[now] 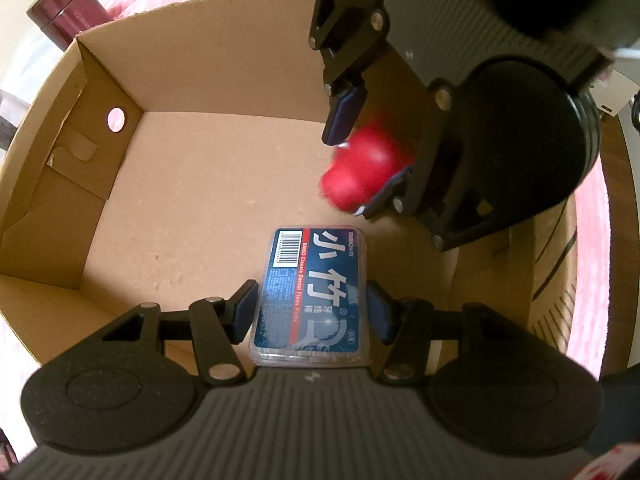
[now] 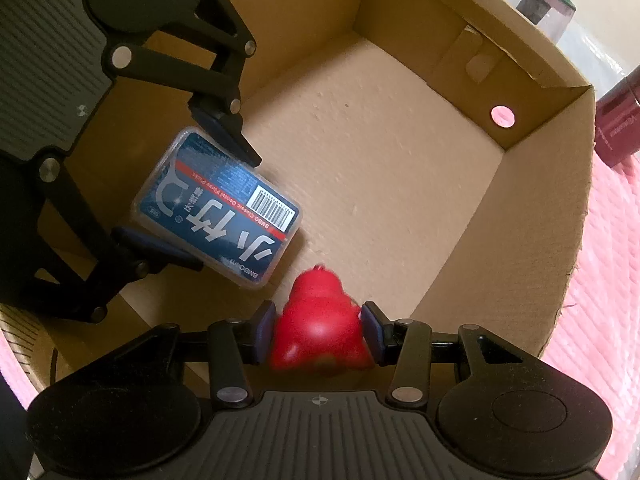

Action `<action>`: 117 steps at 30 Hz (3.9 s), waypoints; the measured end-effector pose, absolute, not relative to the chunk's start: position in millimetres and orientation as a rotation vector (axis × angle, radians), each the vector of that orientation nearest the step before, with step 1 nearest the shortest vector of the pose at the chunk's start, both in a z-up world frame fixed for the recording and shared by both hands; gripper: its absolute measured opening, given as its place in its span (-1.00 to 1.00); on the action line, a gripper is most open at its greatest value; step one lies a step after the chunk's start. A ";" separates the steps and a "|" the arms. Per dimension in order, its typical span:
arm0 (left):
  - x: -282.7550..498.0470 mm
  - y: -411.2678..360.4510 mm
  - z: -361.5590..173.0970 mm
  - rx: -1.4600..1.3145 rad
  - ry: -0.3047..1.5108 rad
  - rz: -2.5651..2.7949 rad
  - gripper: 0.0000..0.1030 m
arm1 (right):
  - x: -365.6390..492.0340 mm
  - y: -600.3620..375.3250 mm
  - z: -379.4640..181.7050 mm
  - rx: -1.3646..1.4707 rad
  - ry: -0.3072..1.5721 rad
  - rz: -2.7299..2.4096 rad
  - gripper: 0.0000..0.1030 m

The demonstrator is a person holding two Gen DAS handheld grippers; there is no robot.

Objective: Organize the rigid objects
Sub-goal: 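Open both tools to drop the pack and red toy into the box, then move both tools back toward the remaining items on the bedspread, then grasp the gold TP-LINK plate with the right tool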

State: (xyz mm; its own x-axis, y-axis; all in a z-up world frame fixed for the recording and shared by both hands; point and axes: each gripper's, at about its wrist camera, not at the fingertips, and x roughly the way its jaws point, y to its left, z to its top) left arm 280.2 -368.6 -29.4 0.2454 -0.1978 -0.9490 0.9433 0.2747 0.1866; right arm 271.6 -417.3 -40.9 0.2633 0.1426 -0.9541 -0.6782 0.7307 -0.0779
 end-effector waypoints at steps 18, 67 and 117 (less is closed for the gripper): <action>283.6 -370.6 -32.5 0.989 1.018 -0.986 0.02 | 245.9 -430.9 5.4 -0.564 1.020 0.559 -0.16; 149.6 -57.5 138.5 0.184 0.471 -0.342 0.82 | 71.2 -321.0 137.3 0.020 0.393 0.408 0.59; 183.0 108.4 -40.9 -0.051 0.684 -0.126 0.92 | 182.6 -90.3 -81.4 -0.020 0.692 0.095 0.83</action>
